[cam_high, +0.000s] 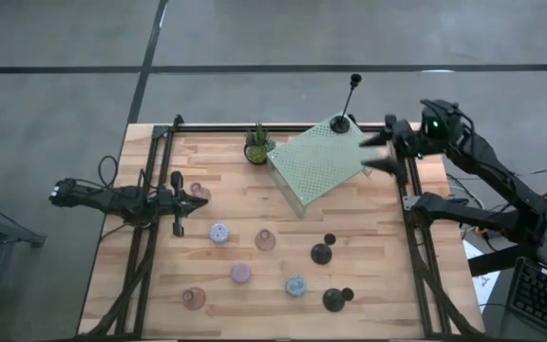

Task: Pick & Place candle stick holders
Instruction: Put the bottom black candle holder on the shelf aligned with the other black candle holder

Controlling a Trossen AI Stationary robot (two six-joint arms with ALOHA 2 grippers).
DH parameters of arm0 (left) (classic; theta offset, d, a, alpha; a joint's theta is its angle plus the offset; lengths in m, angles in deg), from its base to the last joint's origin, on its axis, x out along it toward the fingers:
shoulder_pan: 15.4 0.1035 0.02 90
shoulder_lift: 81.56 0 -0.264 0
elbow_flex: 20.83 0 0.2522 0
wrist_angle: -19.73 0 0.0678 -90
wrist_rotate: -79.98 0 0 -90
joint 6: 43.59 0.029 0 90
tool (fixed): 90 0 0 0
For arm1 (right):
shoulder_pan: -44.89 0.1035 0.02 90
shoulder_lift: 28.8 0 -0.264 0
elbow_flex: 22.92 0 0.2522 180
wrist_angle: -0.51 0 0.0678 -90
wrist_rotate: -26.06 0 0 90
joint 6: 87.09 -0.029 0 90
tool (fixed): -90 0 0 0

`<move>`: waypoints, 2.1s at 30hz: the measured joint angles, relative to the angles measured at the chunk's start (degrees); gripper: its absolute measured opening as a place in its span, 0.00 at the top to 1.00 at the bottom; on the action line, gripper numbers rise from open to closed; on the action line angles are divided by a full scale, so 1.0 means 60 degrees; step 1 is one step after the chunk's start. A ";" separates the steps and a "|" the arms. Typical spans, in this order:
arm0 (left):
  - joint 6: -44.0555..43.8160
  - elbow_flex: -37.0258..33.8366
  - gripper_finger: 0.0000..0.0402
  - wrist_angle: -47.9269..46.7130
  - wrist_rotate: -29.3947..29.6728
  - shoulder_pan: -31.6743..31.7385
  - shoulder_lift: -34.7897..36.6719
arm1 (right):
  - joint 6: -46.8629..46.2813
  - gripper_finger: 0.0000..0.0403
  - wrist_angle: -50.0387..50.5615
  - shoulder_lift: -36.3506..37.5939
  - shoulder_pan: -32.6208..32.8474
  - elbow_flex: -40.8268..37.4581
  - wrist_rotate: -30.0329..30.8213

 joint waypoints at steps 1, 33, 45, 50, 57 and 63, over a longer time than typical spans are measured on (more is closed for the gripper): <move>0.0001 -0.0001 0.95 -0.0003 0.0003 -0.0001 -0.0001 | -0.0029 0.34 0.0323 0.0198 0.0193 -0.0039 -0.0023; 0.0001 0.0001 0.95 -0.0001 0.0002 0.0002 0.0001 | -0.3735 0.38 -0.7108 0.2630 0.8403 -0.6167 0.1399; 0.0001 0.0003 0.95 0.0000 0.0003 -0.0001 -0.0001 | -0.3486 0.39 -0.8975 0.0446 1.0891 -0.6660 0.4186; -0.0001 -0.0001 0.95 -0.0001 0.0000 0.0000 -0.0001 | -0.3786 0.39 -0.9467 -0.0515 1.1541 -0.6468 0.4364; 0.0001 -0.0001 0.95 0.0000 -0.0001 0.0003 -0.0001 | -0.3853 0.39 -0.9618 -0.1892 1.2044 -0.5883 0.4718; 0.0000 -0.0001 0.95 -0.0002 -0.0001 -0.0001 0.0001 | -0.3954 0.39 -0.9602 -0.2898 1.2167 -0.5384 0.4826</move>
